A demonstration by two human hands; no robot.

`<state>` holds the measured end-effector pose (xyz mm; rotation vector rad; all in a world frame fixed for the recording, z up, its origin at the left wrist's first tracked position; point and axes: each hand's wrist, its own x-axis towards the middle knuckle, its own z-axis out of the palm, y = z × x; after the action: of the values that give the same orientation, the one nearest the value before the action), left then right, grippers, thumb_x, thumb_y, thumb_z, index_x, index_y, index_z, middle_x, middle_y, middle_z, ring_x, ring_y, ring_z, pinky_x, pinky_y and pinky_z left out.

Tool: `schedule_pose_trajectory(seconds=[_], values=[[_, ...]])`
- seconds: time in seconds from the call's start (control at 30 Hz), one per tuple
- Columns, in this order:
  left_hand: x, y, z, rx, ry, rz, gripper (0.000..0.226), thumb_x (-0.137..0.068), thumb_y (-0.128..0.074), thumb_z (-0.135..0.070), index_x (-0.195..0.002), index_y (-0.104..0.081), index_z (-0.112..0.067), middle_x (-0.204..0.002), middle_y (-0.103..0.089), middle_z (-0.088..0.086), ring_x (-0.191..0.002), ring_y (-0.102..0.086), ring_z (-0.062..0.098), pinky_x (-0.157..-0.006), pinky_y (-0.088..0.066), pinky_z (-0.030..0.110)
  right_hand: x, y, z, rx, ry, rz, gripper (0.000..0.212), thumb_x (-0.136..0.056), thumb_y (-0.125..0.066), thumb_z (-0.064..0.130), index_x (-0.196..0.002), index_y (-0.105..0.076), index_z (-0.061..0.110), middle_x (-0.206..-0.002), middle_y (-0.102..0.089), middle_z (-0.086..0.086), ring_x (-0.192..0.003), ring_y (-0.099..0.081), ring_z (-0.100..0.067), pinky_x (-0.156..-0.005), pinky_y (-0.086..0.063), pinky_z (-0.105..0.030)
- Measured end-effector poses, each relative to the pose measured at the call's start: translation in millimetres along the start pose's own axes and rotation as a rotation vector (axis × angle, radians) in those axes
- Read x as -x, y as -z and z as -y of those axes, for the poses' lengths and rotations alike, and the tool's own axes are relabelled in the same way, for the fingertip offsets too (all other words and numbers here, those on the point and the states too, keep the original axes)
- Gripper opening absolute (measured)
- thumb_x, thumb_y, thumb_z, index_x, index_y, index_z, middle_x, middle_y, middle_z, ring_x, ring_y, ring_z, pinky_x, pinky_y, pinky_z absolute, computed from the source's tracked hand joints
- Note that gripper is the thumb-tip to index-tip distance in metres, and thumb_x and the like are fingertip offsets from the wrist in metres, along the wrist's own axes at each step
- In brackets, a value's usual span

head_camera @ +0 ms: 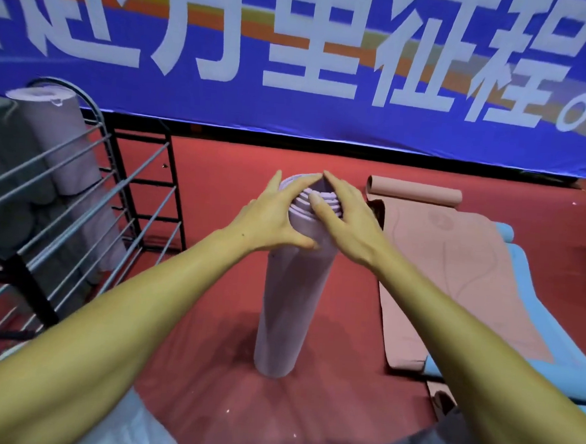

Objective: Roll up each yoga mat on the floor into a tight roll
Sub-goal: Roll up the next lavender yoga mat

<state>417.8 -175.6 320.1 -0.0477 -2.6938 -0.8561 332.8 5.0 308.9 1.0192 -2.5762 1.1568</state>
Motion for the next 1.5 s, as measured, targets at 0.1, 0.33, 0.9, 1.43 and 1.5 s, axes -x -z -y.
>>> schedule_pose_trajectory(seconds=[0.1,0.33,0.9,1.43,1.5], values=[[-4,4,-3,-0.05,-0.014,0.002,0.116,-0.048,-0.075,-0.071,-0.152,-0.025,-0.062,-0.151,-0.054,-0.013,-0.141,-0.049,0.028,-0.103,-0.051,0.052,-6,-3,5,0.033,-0.041,-0.003,0.085,-0.083,-0.038,0.093,-0.156,-0.028,0.051,-0.156,-0.046,0.011,-0.144,-0.043,-0.01,-0.116,-0.039,-0.051],[-14,26,4,-0.037,-0.054,-0.031,0.117,-0.052,-0.082,-0.067,-0.153,-0.024,-0.061,-0.144,-0.059,-0.016,-0.128,-0.061,0.018,-0.098,-0.055,0.046,-20,13,16,0.166,0.01,-0.007,0.08,-0.082,-0.03,0.096,-0.153,-0.025,0.059,-0.163,-0.036,0.003,-0.144,-0.044,-0.023,-0.113,-0.042,-0.049],[-6,17,39,-0.099,-0.169,0.114,0.122,-0.069,-0.087,-0.052,-0.158,-0.005,-0.061,-0.159,-0.038,-0.009,-0.143,-0.045,0.019,-0.112,-0.045,0.04,-32,-9,8,-0.054,-0.187,-0.012,0.109,-0.086,-0.071,0.04,-0.165,0.005,0.039,-0.123,-0.039,-0.015,-0.118,-0.048,-0.031,-0.103,-0.04,-0.037],[5,32,111,-0.268,0.018,0.348,0.067,-0.065,-0.098,-0.033,-0.126,-0.072,-0.021,-0.117,-0.075,-0.007,-0.102,-0.065,0.009,-0.092,-0.052,0.029,12,-125,9,0.093,-0.147,0.272,0.073,-0.071,-0.074,0.068,-0.129,-0.045,0.034,-0.119,-0.053,-0.001,-0.115,-0.057,-0.027,-0.09,-0.045,-0.042],[11,41,117,-0.416,0.034,0.368,0.067,-0.063,-0.097,-0.045,-0.12,-0.071,-0.021,-0.113,-0.072,-0.008,-0.097,-0.063,0.013,-0.082,-0.05,0.031,16,-136,14,0.076,-0.133,0.274,0.072,-0.069,-0.079,0.069,-0.124,-0.048,0.035,-0.121,-0.054,0.004,-0.114,-0.059,-0.02,-0.093,-0.048,-0.043]])
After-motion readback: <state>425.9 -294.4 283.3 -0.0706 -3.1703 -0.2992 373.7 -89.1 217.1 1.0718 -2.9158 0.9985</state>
